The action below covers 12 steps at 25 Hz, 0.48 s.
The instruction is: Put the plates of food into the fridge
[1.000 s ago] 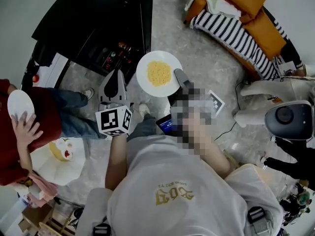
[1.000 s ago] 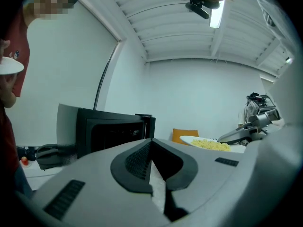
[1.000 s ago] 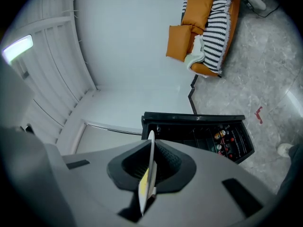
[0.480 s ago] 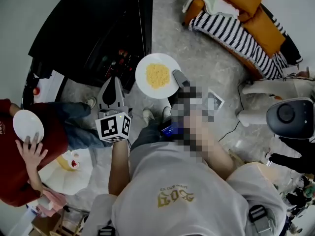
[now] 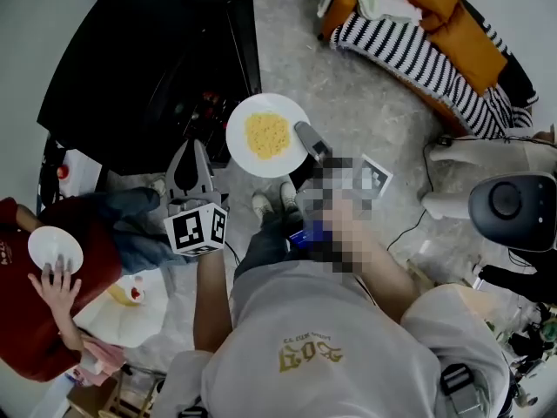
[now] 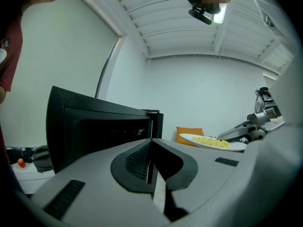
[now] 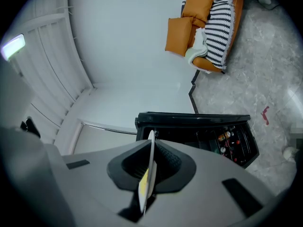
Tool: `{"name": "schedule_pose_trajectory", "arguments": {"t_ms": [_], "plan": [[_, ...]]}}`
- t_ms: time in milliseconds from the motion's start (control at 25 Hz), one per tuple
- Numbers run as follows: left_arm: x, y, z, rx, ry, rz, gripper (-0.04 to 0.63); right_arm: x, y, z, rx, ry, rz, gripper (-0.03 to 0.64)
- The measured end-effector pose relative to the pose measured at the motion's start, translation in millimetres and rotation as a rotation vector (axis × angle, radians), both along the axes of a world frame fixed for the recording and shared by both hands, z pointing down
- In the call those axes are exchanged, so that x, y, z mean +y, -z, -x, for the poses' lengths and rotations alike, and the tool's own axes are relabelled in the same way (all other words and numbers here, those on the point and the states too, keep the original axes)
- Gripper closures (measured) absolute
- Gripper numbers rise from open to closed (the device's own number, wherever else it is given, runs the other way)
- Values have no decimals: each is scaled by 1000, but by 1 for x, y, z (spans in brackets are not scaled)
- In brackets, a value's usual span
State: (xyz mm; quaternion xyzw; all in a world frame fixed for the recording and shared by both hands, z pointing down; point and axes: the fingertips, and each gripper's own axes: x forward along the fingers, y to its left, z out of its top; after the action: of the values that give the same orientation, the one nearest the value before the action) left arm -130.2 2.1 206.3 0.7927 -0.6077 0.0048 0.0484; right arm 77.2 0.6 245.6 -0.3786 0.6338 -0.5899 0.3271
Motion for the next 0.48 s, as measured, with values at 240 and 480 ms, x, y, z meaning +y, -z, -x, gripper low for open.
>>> {"name": "schedule_pose_trajectory", "arguments": {"t_ms": [240,480], "plan": [[5,2,1,-26,12,9,589,0,-2,0,5,16,0,597],[8,0,5,-14,40,22,589,-2,-7,3,13,49,-21,597]]}}
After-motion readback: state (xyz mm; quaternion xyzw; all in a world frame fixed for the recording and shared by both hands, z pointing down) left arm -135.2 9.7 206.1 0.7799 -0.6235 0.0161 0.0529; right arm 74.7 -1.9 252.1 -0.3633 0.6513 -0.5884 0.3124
